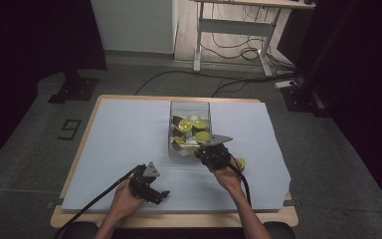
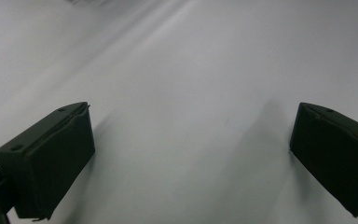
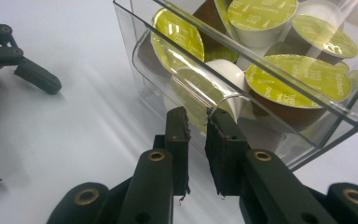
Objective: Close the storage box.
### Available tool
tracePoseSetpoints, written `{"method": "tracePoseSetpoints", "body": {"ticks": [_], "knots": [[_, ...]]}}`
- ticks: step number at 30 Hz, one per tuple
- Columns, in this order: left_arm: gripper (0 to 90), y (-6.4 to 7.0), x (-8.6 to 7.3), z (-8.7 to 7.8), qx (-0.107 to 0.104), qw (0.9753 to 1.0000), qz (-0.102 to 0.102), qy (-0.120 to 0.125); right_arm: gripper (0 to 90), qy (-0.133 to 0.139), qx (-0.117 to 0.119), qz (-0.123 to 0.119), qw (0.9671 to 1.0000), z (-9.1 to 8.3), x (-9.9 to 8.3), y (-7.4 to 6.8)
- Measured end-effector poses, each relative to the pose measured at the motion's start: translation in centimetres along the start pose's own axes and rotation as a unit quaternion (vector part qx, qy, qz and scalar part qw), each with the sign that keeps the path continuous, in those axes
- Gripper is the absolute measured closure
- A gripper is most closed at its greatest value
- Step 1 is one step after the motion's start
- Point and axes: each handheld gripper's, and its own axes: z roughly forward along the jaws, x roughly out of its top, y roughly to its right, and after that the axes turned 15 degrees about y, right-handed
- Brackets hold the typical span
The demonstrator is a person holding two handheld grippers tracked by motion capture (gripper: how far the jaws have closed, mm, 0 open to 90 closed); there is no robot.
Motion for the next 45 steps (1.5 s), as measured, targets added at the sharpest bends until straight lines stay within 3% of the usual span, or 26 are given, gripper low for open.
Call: {"method": "tracePoseSetpoints", "body": {"ticks": [45], "knots": [[0.0,-0.2,-0.4,-0.3,-0.004,1.0,0.006,0.007,78.3,0.01,-0.029,0.004,0.9995,2.2,0.5,1.7]]}}
